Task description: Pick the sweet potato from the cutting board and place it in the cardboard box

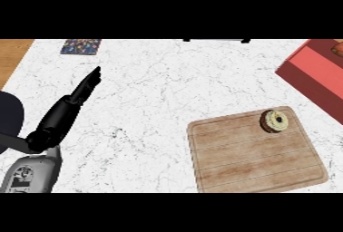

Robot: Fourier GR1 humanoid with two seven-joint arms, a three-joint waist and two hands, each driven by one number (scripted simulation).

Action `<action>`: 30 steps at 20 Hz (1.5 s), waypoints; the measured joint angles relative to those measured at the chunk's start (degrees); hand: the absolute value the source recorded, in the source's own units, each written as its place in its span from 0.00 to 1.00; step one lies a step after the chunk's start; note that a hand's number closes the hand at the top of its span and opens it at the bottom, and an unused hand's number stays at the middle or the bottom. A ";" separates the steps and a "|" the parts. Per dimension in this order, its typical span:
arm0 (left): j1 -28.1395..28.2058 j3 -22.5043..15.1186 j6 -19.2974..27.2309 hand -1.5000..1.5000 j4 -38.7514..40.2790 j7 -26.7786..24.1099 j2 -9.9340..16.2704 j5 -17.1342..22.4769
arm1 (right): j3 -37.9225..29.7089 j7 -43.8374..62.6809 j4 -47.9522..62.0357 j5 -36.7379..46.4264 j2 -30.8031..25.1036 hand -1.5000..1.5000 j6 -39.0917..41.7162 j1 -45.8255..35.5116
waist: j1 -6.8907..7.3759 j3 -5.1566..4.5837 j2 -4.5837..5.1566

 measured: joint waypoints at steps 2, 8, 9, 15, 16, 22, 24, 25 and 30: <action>-0.72 -0.10 -0.16 0.50 0.36 0.25 -0.22 0.11 | 0.35 -1.75 4.45 0.64 -2.19 1.00 1.76 -1.06 | 0.21 0.02 0.16; -2.14 -0.16 -0.05 0.50 1.47 0.23 -0.64 -0.08 | 2.98 -6.24 14.51 3.91 -6.09 0.00 5.12 -1.60 | 0.61 0.07 0.46; -2.63 -0.02 -0.10 0.50 1.92 0.10 -0.62 -0.03 | 3.39 -6.74 15.89 4.38 -6.41 0.00 5.91 -2.03 | 0.69 0.08 0.50; -3.13 0.26 -0.12 0.50 3.51 -0.77 -0.42 -0.39 | 3.78 -16.98 21.11 4.18 -8.74 0.00 10.43 -2.94 | 0.96 0.16 0.57; -3.51 0.13 0.15 0.50 4.12 -0.89 -0.67 -0.68 | 3.12 -18.79 21.36 3.42 -8.96 0.00 10.57 -3.32 | 0.74 0.17 0.56; -3.15 0.60 0.09 0.50 3.80 -1.05 -0.31 -0.55 | -10.15 -22.59 24.79 -9.56 -8.73 0.00 11.25 -6.75 | 0.12 0.31 0.10; -2.86 0.65 0.10 0.50 3.62 -0.99 -0.37 -0.47 | -15.73 -21.36 26.90 -14.78 -9.31 0.00 11.72 -7.40 | -0.07 0.33 0.11; -2.69 0.81 0.06 0.50 3.46 -1.14 -0.21 -0.41 | -18.21 -20.32 27.99 -17.11 -9.79 0.00 12.00 -7.58 | -0.08 0.32 0.12; -3.09 0.50 -0.32 0.50 2.09 0.09 -0.24 -0.22 | -26.76 -14.79 31.12 -25.23 -13.76 0.00 12.53 -7.34 | 0.41 0.33 0.48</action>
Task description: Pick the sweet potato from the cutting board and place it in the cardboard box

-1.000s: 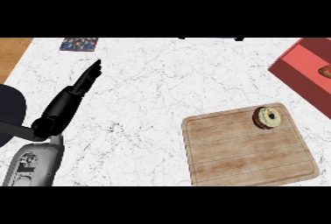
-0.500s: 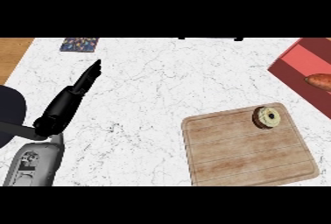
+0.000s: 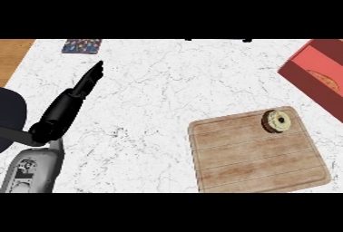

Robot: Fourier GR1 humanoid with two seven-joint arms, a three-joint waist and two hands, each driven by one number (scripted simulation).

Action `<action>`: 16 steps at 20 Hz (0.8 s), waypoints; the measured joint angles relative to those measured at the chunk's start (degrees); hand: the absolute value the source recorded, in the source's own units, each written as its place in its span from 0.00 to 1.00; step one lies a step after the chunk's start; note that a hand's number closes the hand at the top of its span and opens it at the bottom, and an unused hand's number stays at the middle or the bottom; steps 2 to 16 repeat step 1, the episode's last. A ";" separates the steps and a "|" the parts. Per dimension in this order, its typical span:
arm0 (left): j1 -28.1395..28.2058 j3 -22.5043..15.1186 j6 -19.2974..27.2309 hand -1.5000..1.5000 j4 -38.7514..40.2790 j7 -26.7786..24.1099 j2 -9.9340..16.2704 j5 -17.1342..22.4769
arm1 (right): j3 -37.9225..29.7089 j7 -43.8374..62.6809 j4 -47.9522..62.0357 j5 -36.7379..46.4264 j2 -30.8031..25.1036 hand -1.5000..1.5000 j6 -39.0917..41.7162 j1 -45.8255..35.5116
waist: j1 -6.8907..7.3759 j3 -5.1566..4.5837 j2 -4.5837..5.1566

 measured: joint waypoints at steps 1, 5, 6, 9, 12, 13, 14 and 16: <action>0.08 0.10 -0.19 0.50 0.31 -0.55 0.20 0.02 | -1.22 0.32 0.19 -1.20 -0.34 0.00 -0.40 0.60 | 0.07 0.00 0.13; 0.08 0.10 -0.19 0.50 0.31 -0.55 0.20 0.02 | -1.22 0.32 0.19 -1.20 -0.34 0.00 -0.40 0.60 | 0.07 0.00 0.13; 0.08 0.10 -0.19 0.50 0.31 -0.55 0.20 0.02 | -1.22 0.32 0.19 -1.20 -0.34 0.00 -0.40 0.60 | 0.07 0.00 0.13; 0.08 0.10 -0.19 0.50 0.31 -0.55 0.20 0.02 | -1.22 0.32 0.19 -1.20 -0.34 0.00 -0.40 0.60 | 0.07 0.00 0.13; 0.08 0.10 -0.19 0.50 0.31 -0.55 0.20 0.02 | -1.22 0.32 0.19 -1.20 -0.34 0.00 -0.40 0.60 | 0.07 0.00 0.13; 0.08 0.10 -0.19 0.50 0.31 -0.55 0.20 0.02 | -1.22 0.32 0.19 -1.20 -0.34 0.00 -0.40 0.60 | 0.07 0.00 0.13; 0.08 0.10 -0.19 0.50 0.31 -0.55 0.20 0.02 | -1.22 0.32 0.19 -1.20 -0.34 0.00 -0.40 0.60 | 0.07 0.00 0.13; 0.08 0.10 -0.19 0.50 0.31 -0.55 0.20 0.02 | -1.22 0.32 0.19 -1.20 -0.34 0.00 -0.40 0.60 | 0.07 0.00 0.13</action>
